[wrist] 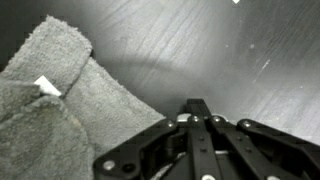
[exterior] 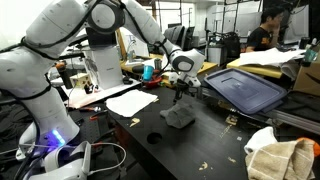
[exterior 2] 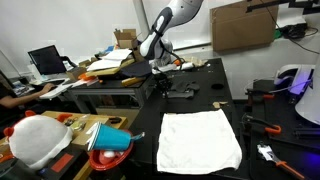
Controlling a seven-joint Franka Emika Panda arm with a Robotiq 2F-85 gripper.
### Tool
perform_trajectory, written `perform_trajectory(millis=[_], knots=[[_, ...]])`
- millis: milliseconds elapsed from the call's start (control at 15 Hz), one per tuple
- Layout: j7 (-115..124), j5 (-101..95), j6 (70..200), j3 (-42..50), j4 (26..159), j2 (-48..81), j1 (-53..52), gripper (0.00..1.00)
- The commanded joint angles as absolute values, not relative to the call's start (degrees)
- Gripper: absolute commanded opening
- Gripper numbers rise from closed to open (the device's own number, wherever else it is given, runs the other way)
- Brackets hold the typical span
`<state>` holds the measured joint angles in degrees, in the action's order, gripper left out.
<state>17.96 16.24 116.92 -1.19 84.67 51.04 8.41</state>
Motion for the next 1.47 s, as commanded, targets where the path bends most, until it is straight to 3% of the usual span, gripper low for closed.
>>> perform_trajectory(millis=[0,67,667,1400], knots=[[14.2,17.9,113.8,-0.7,88.8,45.2,9.0,0.29],[13.5,17.1,112.6,-0.1,89.6,43.7,9.0,0.32],[-2.0,-1.3,92.1,4.9,96.4,34.4,7.2,0.98],[-0.5,-15.6,103.8,5.0,98.8,39.8,4.2,1.0]])
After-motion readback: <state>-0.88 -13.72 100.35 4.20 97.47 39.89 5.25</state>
